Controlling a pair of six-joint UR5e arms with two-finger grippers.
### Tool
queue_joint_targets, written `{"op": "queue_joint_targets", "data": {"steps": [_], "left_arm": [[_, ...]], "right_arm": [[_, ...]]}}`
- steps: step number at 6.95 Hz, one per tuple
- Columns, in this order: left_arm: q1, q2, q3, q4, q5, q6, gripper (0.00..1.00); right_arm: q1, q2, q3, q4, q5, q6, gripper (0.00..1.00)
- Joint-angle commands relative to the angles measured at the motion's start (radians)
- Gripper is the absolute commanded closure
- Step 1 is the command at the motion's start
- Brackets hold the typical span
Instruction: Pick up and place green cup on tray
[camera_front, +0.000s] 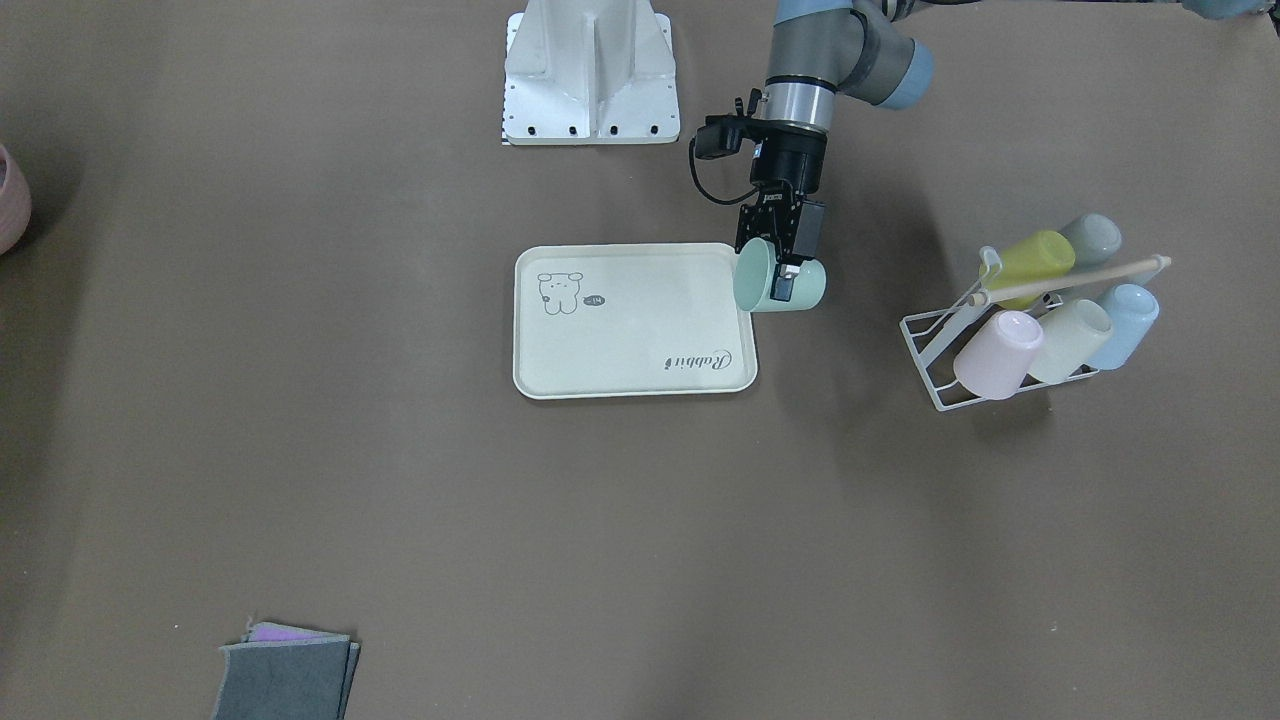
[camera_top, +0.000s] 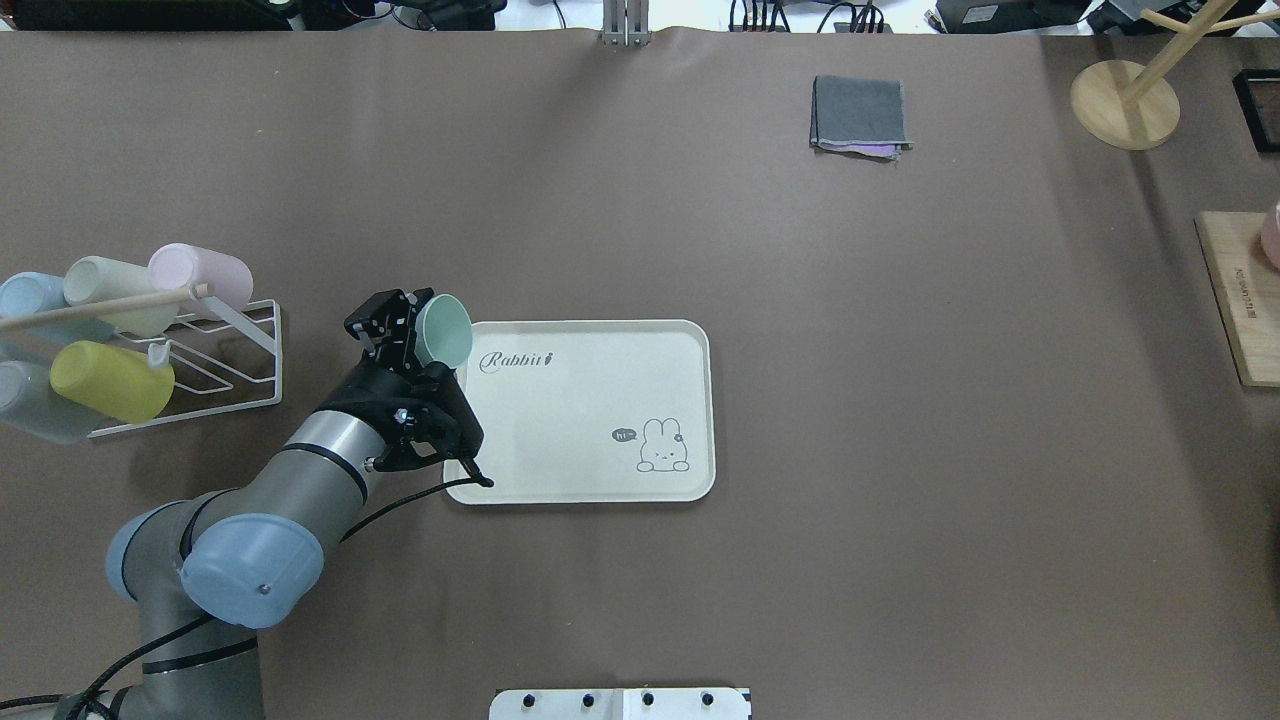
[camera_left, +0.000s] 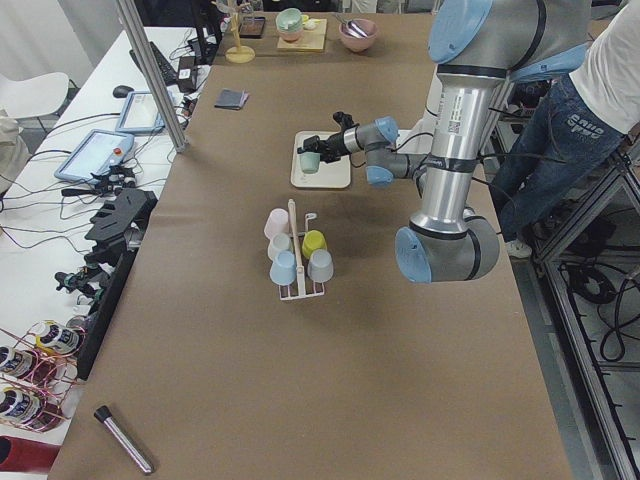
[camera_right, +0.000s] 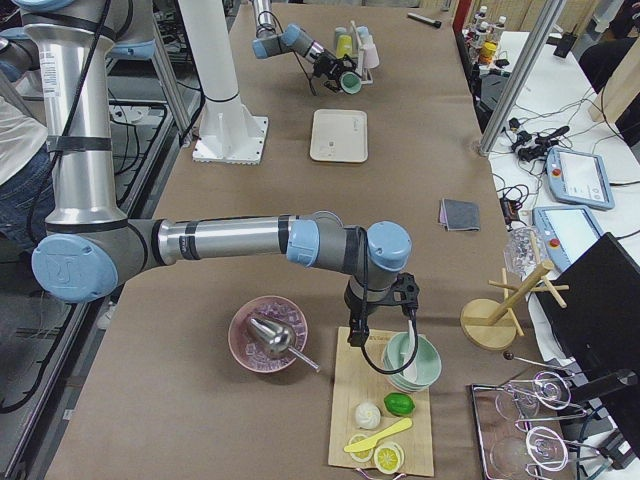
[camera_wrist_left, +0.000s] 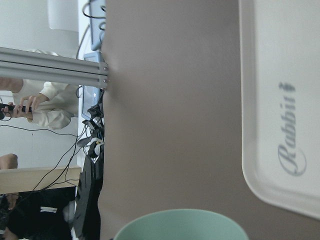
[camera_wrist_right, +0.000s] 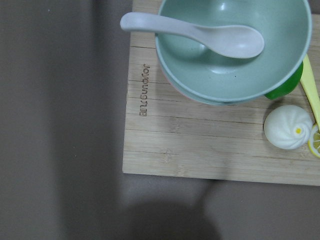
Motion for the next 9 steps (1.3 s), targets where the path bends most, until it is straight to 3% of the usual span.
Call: {"op": "queue_joint_targets", "data": {"steps": [1, 3, 5, 9], "left_arm": [[0.004, -0.012, 0.274, -0.408, -0.018, -0.216, 0.24], [-0.007, -0.044, 0.264, -0.448, -0.018, -0.395, 0.26], [-0.019, -0.081, 0.164, -0.44, -0.088, -0.4, 0.26], [-0.018, -0.136, 0.235, -0.45, -0.085, -0.75, 0.26]], "right_arm": [[0.001, 0.0, 0.0, 0.0, -0.001, 0.0, 0.0], [0.001, 0.0, 0.0, 0.0, -0.001, 0.0, 0.0], [0.001, 0.0, 0.001, 0.0, 0.002, 0.0, 0.0], [0.002, -0.001, 0.001, -0.001, 0.002, 0.0, 0.0]]}}
